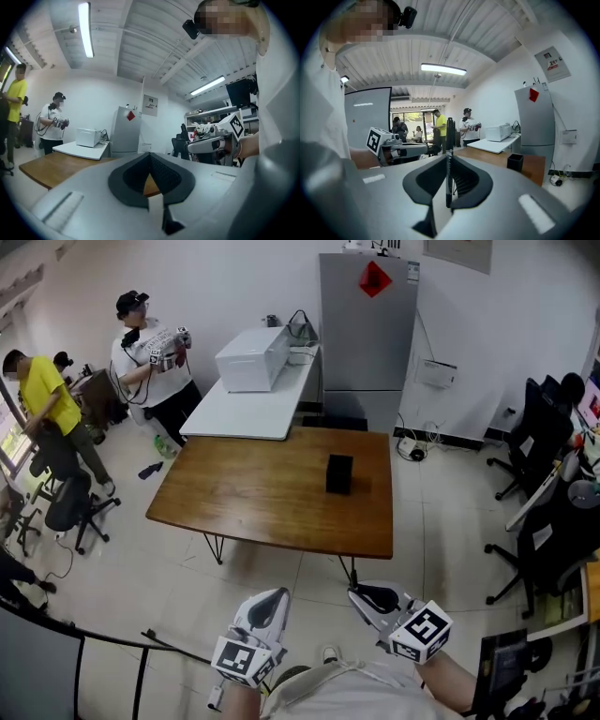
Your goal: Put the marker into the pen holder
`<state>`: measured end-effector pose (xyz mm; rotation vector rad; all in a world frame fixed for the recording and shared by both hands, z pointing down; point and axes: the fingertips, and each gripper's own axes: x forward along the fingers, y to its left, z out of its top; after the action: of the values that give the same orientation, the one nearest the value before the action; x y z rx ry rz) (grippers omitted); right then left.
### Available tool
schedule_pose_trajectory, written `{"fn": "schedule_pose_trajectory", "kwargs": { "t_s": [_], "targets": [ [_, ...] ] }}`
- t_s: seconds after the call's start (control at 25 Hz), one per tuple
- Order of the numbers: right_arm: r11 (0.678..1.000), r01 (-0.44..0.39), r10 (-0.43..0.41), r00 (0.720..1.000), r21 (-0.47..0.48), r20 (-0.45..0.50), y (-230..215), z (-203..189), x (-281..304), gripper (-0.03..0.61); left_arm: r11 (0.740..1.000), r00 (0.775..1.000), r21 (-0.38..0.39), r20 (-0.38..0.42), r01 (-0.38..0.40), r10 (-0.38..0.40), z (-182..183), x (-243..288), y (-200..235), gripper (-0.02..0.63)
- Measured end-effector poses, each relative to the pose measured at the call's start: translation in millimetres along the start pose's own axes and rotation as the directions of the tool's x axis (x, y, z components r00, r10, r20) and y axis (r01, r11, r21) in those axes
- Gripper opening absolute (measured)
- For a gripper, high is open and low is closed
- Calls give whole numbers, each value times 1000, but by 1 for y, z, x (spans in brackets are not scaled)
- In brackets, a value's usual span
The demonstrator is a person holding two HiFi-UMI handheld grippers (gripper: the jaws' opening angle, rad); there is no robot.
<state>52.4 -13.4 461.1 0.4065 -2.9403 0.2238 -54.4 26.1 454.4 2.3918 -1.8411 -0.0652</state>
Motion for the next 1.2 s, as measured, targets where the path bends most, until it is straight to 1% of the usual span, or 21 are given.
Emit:
{"fn": "schedule_pose_trajectory", "kwargs": {
  "t_s": [0.16,0.4,0.56,0.76,0.88,1.0,1.08,1.2],
  "targets": [
    [996,20,-21,1000,89,5,-41,4,23,35,999,999,-13,-20,32,-32,-1,51,25,14],
    [990,69,-69,998,127,-6,-100,11,71,35,996,995,-42,-53,85,-87,-3,119,69,14],
    [980,146,-146,989,135,-3,-140,18,103,35,989,989,-46,-49,140,-142,4,165,106,14],
    [956,255,-259,966,144,13,-190,38,148,35,969,968,-33,-48,244,-246,20,222,154,14],
    [929,334,-342,939,160,30,-221,49,170,35,954,952,-39,-68,298,-300,23,251,177,14],
    [902,392,-404,914,179,32,-244,52,184,35,941,937,-34,-89,335,-337,23,273,192,14],
    [889,414,-427,904,194,28,-255,52,188,35,935,931,-42,-93,352,-354,23,282,195,14],
    [887,415,-430,902,204,35,-268,54,192,35,930,926,-53,-83,364,-367,22,296,195,14]
  ]
}}
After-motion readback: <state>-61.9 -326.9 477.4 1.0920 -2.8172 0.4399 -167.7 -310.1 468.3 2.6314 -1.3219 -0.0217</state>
